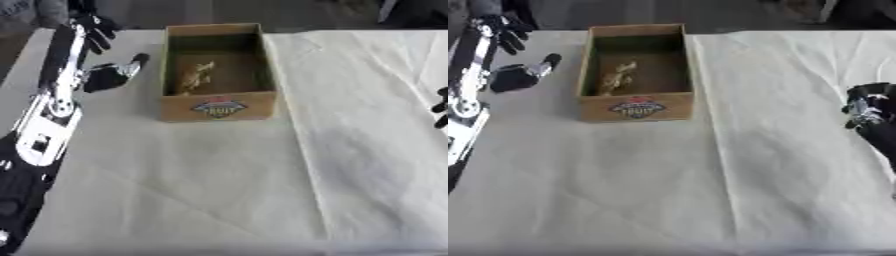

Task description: Pick up objects on the table and place them in the box.

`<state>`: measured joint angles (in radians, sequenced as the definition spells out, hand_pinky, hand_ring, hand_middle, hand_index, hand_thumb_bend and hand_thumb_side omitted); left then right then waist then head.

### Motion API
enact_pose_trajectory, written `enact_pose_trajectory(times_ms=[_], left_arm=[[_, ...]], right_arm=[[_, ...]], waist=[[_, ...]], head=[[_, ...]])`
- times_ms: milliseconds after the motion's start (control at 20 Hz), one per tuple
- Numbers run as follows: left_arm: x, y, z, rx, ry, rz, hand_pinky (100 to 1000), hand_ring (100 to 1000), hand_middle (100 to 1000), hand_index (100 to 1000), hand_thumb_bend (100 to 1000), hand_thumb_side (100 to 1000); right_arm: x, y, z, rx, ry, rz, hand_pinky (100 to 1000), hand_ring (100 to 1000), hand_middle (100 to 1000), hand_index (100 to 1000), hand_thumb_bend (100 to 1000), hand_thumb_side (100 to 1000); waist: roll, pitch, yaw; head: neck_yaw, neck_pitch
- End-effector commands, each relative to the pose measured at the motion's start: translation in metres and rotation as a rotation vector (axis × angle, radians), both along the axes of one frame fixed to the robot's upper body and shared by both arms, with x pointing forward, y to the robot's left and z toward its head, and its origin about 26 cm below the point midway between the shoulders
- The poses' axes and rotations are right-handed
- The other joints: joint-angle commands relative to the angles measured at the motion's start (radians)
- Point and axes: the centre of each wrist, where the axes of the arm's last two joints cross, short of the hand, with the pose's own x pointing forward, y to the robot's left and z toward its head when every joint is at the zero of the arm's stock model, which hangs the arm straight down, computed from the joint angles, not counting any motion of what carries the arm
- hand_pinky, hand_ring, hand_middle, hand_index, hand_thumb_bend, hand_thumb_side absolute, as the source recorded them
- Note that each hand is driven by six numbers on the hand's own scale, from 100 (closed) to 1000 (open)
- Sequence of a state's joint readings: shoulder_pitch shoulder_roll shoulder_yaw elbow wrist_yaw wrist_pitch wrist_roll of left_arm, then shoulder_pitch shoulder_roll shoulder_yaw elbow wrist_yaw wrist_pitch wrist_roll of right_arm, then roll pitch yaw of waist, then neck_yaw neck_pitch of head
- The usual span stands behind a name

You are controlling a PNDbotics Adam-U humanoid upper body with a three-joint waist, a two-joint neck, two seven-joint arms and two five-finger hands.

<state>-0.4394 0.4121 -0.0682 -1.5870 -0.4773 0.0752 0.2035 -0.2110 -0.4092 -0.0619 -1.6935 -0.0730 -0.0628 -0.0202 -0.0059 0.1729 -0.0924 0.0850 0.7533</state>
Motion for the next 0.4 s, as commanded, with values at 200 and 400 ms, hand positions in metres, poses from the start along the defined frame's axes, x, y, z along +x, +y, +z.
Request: enact_pose_trajectory(times_ms=[200,400], left_arm=[[-0.023,0.003,-0.002,-0.109,-0.008,-0.016,480,495,503,659,517,268],[-0.025,0.005,-0.008,-0.179,0.018,-0.042,478,493,501,658,518,290]], right_arm=[[0.000,0.000,0.012,-0.004,-0.039,0.005,383,534,601,597,100,369],[0.000,0.000,0.012,-0.003,-0.039,0.004,383,535,602,599,100,370]], waist=[[-0.001,-0.014,-0.003],[0.000,-0.013,-0.002]], head=[[0.007,-0.007],[0.007,-0.005]])
